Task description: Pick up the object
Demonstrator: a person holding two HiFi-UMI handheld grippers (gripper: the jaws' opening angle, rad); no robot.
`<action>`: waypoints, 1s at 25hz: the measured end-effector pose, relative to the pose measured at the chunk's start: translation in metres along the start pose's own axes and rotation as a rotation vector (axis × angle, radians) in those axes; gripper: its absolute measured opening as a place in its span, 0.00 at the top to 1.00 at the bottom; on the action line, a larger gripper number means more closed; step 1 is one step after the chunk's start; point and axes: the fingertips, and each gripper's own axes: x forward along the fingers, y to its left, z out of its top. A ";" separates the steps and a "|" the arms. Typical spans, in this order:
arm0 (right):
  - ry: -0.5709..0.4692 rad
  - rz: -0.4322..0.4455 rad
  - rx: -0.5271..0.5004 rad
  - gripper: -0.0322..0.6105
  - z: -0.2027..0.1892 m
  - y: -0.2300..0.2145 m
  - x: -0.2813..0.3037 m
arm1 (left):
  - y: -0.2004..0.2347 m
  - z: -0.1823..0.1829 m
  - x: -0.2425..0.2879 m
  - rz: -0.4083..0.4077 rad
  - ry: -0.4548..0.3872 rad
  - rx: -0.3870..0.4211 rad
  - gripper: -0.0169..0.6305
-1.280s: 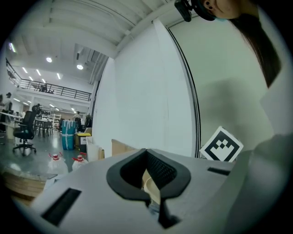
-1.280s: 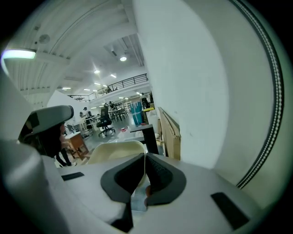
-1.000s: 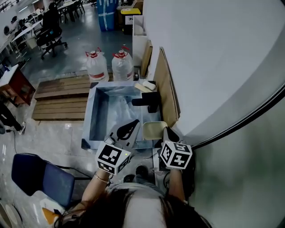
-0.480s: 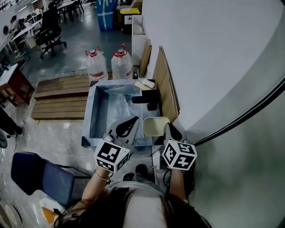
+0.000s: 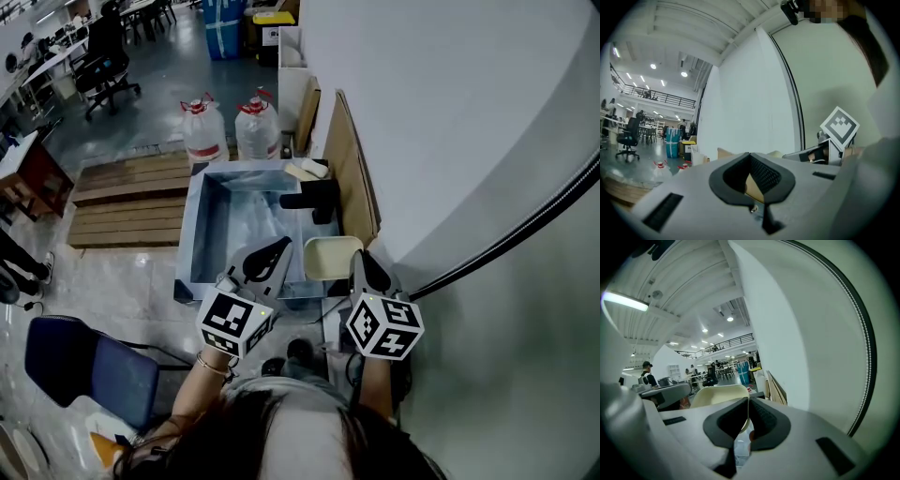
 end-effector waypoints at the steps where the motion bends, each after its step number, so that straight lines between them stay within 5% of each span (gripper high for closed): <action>1: -0.005 0.000 0.000 0.90 0.001 0.000 -0.001 | 0.000 0.000 -0.001 0.000 0.000 0.001 0.96; 25: -0.077 0.008 -0.031 0.90 0.021 0.006 -0.007 | 0.011 0.006 0.001 0.018 -0.011 0.003 0.96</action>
